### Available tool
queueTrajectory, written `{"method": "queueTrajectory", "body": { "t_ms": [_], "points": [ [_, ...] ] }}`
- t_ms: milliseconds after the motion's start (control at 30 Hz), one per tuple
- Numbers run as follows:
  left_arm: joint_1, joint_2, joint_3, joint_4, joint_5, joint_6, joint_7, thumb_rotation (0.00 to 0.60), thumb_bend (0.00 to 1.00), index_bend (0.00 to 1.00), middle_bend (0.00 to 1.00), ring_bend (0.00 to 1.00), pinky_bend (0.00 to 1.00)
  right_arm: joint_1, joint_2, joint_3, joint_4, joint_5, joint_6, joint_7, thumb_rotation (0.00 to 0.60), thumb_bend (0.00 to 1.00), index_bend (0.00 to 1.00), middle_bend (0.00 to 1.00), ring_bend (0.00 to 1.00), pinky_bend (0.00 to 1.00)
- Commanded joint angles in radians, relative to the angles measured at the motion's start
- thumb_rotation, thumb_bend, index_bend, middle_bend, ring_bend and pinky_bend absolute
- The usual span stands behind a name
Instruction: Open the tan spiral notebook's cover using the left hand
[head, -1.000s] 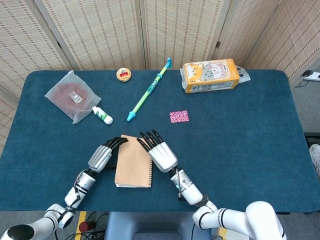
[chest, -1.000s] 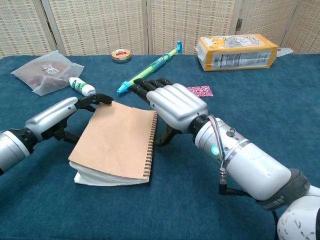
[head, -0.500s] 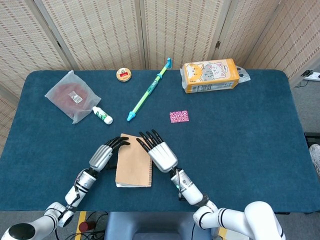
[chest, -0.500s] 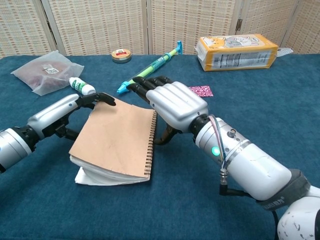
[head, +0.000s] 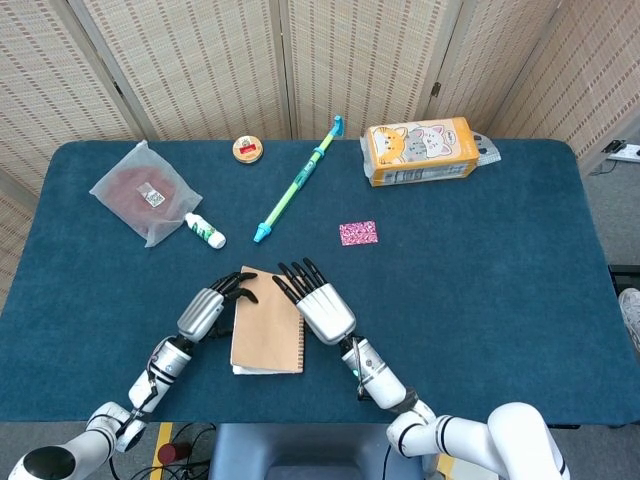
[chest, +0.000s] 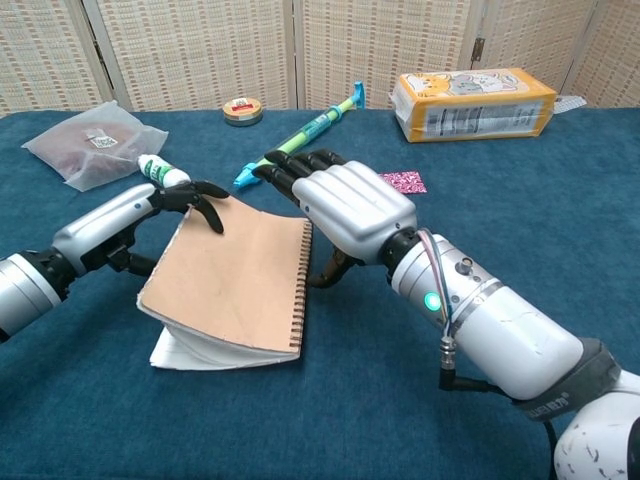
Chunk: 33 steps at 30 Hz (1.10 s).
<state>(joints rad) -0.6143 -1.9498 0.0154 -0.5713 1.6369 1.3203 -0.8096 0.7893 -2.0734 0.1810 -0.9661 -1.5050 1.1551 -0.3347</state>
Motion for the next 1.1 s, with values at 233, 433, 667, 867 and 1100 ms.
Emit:
{"method": "queueTrajectory", "body": {
  "t_ms": [233, 433, 667, 867, 1100],
  "points": [
    [0.0, 0.005, -0.002, 0.003, -0.003, 0.013, -0.017, 0.6, 0.58, 0.5, 0.17, 0.14, 0.22, -0.007, 0.01, -0.007, -0.007, -0.006, 0.011, 0.006, 0.6, 0.0, 0.0, 0.0, 0.0, 0.0],
    [0.002, 0.025, 0.0, -0.016, -0.002, 0.025, -0.019, 0.6, 0.59, 0.52, 0.17, 0.14, 0.22, -0.034, 0.067, -0.023, -0.09, -0.03, 0.057, -0.012, 0.6, 0.0, 0.0, 0.0, 0.0, 0.0],
    [0.0, 0.1, 0.003, -0.091, 0.008, 0.046, 0.014, 0.6, 0.62, 0.54, 0.18, 0.14, 0.22, -0.095, 0.268, -0.028, -0.357, -0.093, 0.177, -0.1, 0.6, 0.0, 0.0, 0.0, 0.0, 0.0],
    [-0.015, 0.196, 0.0, -0.245, 0.022, 0.049, 0.124, 0.6, 0.62, 0.55, 0.18, 0.14, 0.22, -0.157, 0.45, -0.024, -0.539, -0.132, 0.261, -0.173, 0.6, 0.0, 0.0, 0.0, 0.0, 0.0],
    [-0.05, 0.315, -0.009, -0.514, 0.036, 0.004, 0.345, 0.6, 0.62, 0.54, 0.18, 0.14, 0.22, -0.232, 0.59, 0.001, -0.624, -0.129, 0.351, -0.148, 0.6, 0.0, 0.0, 0.0, 0.0, 0.0]
  ]
}}
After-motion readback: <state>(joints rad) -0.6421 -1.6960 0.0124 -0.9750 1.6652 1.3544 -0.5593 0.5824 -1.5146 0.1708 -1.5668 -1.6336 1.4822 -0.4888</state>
